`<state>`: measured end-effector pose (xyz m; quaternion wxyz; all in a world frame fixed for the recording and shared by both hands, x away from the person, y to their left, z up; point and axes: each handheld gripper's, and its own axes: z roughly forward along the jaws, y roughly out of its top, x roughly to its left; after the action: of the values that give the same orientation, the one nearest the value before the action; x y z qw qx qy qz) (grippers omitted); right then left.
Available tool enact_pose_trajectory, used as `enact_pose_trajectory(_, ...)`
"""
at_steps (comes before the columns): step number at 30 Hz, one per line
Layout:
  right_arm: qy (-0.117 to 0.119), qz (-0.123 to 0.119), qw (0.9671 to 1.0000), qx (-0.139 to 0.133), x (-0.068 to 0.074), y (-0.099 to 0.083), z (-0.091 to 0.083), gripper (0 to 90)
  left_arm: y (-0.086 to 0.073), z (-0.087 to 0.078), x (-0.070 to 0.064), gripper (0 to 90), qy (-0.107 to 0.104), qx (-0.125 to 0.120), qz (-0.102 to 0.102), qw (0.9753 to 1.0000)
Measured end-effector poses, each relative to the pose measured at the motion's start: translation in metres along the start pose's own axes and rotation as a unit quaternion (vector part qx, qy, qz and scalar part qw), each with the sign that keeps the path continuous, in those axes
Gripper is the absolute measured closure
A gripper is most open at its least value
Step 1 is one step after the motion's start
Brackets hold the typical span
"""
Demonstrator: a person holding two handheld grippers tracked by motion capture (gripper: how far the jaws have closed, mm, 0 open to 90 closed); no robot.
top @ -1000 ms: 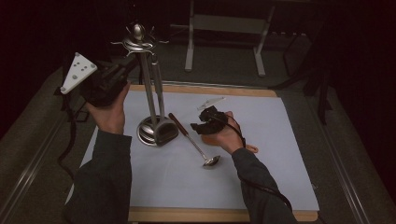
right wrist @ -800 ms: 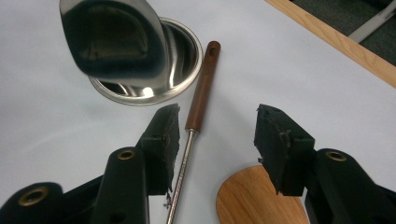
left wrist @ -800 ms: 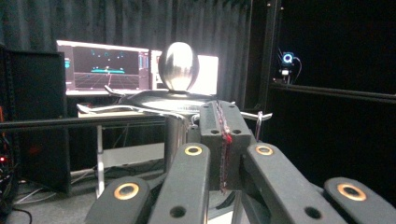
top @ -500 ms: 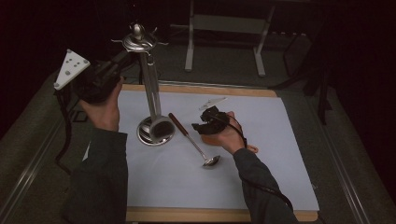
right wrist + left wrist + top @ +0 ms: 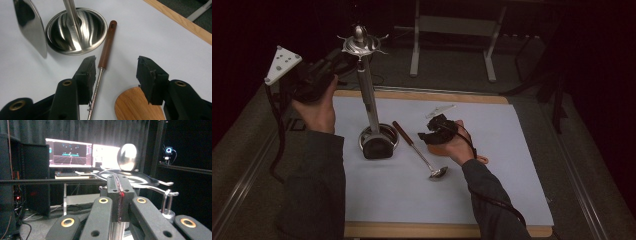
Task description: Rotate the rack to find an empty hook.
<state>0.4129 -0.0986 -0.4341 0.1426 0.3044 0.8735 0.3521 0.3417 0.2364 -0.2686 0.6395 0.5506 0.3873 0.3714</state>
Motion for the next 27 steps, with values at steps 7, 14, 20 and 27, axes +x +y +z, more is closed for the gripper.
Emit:
enact_pose_trajectory(7, 0.0, 0.002, 1.0, 0.001, 0.0, 0.0, 0.0, 49.3, 0.001, 0.006, 0.008, 90.0, 0.01, 0.012, 0.0, 0.9999)
enact_pose_trajectory(14, -0.001, 0.002, 1.0, -0.001, -0.001, -0.001, -0.001, 49.3, 0.004, 0.009, 0.012, 90.0, 0.007, 0.019, 0.001, 0.9998)
enact_pose_trajectory(20, -0.001, 0.002, 1.0, 0.0, -0.002, -0.001, -0.001, 49.3, 0.006, 0.009, 0.013, 90.0, 0.003, 0.029, 0.004, 0.9996)
enact_pose_trajectory(27, -0.002, 0.003, 1.0, 0.002, -0.004, -0.003, -0.001, 49.3, 0.0, 0.004, 0.016, 89.9, 0.002, 0.05, 0.014, 0.9987)
